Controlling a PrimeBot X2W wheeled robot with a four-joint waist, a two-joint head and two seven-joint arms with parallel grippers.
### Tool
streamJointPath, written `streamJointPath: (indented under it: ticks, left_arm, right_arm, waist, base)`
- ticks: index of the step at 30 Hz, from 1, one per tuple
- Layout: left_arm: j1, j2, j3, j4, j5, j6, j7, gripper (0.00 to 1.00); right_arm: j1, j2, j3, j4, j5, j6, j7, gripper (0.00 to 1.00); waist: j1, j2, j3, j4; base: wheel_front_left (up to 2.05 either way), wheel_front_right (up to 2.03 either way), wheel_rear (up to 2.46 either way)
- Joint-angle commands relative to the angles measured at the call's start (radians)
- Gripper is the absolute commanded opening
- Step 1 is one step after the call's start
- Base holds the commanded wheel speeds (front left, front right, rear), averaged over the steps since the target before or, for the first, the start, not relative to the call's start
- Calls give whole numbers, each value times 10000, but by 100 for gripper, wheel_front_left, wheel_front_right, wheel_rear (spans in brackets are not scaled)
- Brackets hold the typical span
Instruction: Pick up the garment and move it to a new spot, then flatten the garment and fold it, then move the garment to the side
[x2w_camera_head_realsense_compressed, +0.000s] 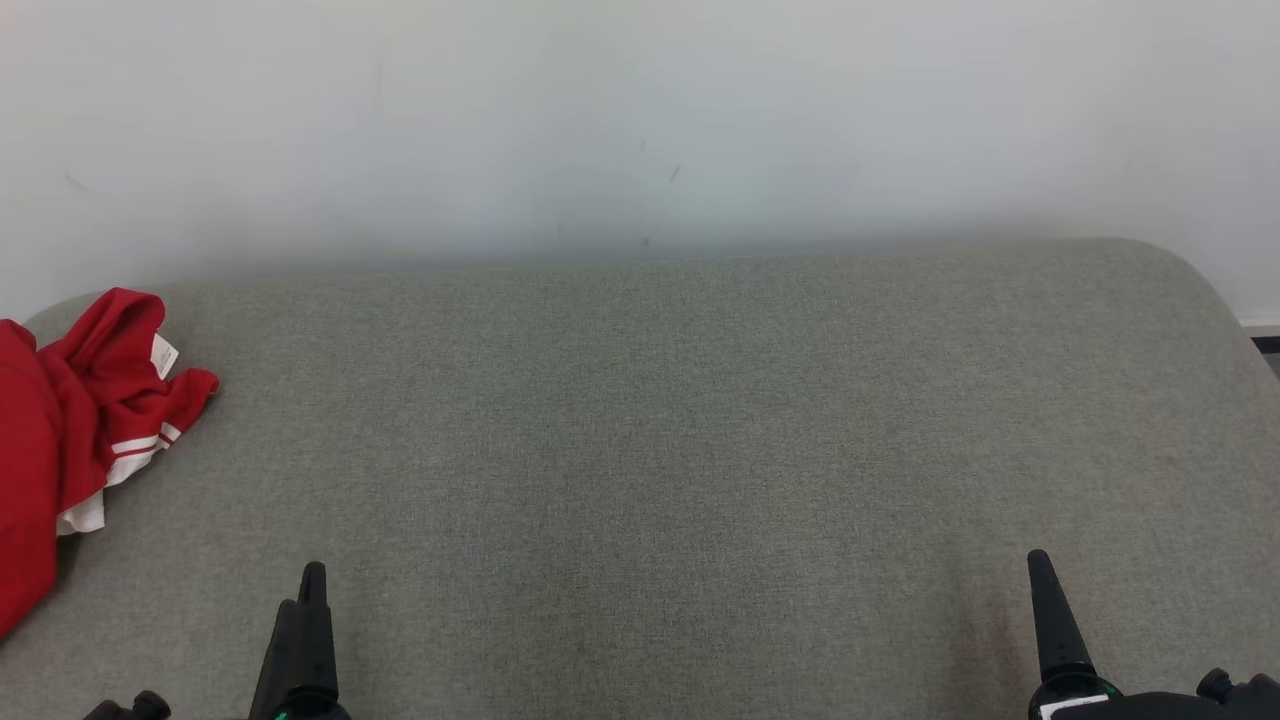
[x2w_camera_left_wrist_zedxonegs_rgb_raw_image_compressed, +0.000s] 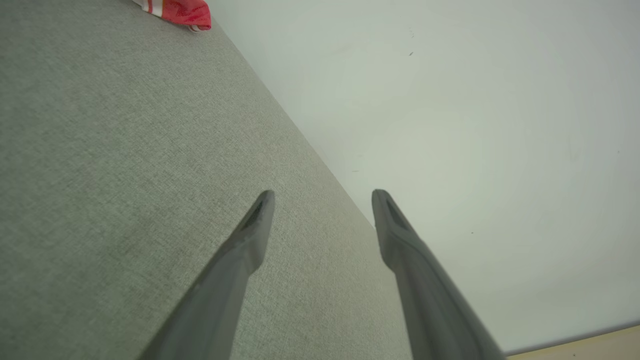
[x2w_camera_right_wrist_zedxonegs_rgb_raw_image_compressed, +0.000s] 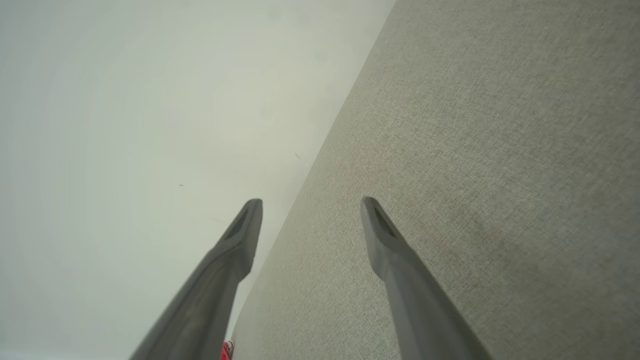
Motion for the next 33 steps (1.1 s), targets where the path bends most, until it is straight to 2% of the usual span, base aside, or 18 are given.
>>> streamJointPath:
  ticks: [1,7,14,25,33]
  left_arm:
    - [-19,27,-19,-201,553,-15,-94,100]
    - [83,28,-161,-340,1946,56,-287,100]
    - [135,28,-101,-435,2984,105,-472,100]
    - [253,36,-238,-439,4921,153,-779,100]
    - [321,105,-321,-495,5896,302,-981,100]
  right_arm:
    - [-190,-42,68,-111,-469,50,-115,100]
    - [-217,-44,228,-120,-1461,53,-325,100]
    - [-260,-46,401,-57,-2416,55,-529,100]
    - [-290,-49,706,132,-4682,61,-870,100]
    - [-350,-53,900,208,-5755,66,-1107,100]
  waist:
    - [0,0,-1,4]
    - [0,0,-5,11]
    - [0,0,-1,6]
    - [0,0,-13,24]
    - [0,0,36,7]
  base:
    - [0,0,0]
    - [0,0,0]
    - [0,0,0]
    - [0,0,0]
    - [0,0,0]
